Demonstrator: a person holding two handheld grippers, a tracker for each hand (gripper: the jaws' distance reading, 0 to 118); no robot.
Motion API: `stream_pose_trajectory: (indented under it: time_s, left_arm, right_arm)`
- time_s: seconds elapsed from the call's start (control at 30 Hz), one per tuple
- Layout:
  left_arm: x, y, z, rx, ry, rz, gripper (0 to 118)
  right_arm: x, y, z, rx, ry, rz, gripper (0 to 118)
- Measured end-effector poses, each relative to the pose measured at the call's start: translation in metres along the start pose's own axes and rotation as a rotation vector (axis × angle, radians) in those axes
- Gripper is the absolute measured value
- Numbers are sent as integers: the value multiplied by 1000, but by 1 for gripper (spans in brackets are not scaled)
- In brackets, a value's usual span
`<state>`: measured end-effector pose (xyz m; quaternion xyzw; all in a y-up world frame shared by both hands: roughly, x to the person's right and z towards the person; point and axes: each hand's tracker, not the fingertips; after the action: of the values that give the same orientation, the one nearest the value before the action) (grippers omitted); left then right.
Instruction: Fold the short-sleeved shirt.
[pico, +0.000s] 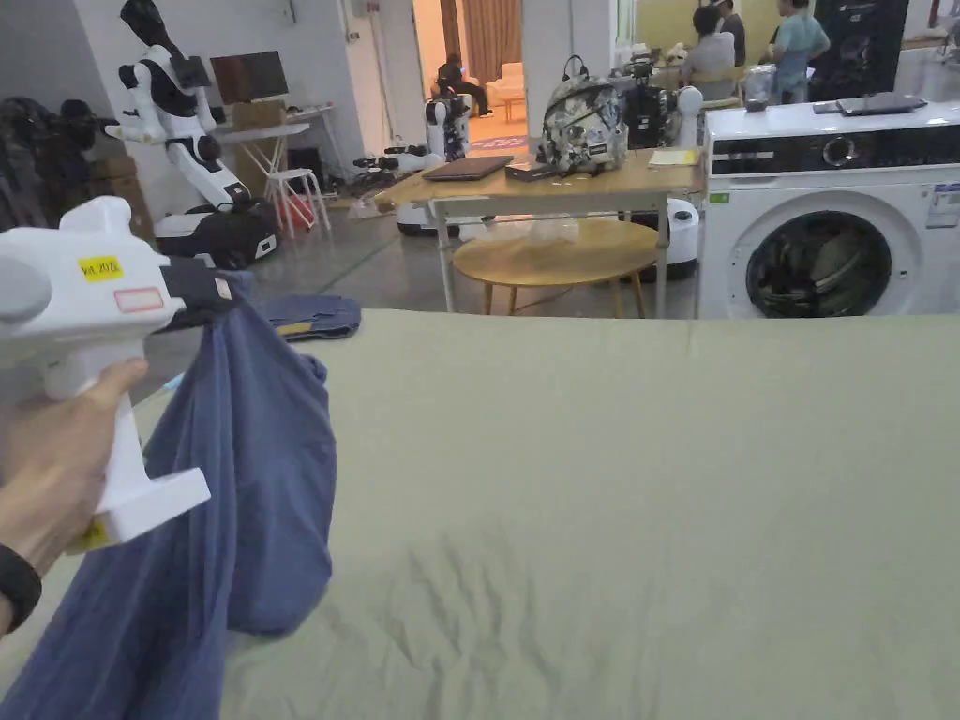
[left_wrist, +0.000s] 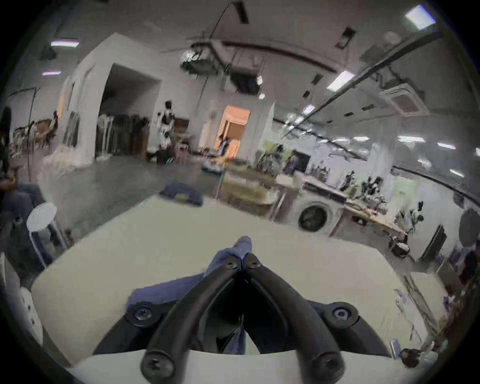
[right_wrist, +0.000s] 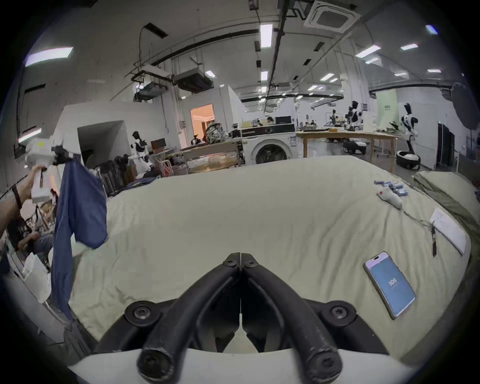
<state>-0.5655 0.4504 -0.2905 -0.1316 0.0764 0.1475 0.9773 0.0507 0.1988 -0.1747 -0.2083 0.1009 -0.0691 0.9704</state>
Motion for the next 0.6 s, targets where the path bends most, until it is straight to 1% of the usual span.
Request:
stream_pose_trajectory:
  time_s: [0.1, 0.2, 0.27, 0.33, 0.37, 0.43, 0.5, 0.57, 0.6]
  left_arm:
    - [54, 11, -16, -16, -42, -102, 0]
    - [107, -32, -42, -100, -122, -201, 0]
    - [145, -90, -61, -221, -222, -218, 0]
    - [178, -152, -70, -290, -308, -210, 0]
    - [198, -188, -72, -332, -372, -179, 0]
    - [235, -258, -78, -470, -485, -136, 0]
    - [283, -337, -71, -628, -529, -139, 0]
    - [317, -388, -51, -676, -598, -163, 0]
    - [329, -405, -39, -708, -644, -131, 0]
  right_arm:
    - [6, 4, 12, 26, -35, -1, 0]
    - [15, 6, 19, 41, -57, -3, 0]
    - [21, 6, 23, 45, -77, -8, 0]
    - [27, 8, 28, 48, -83, -31, 0]
    - [30, 8, 31, 49, -88, -39, 0]
    - [35, 8, 36, 60, -108, -42, 0]
    - [40, 10, 40, 60, -132, -41, 0]
    - [45, 12, 45, 53, -149, -41, 0]
    - [46, 13, 48, 53, -161, -39, 0]
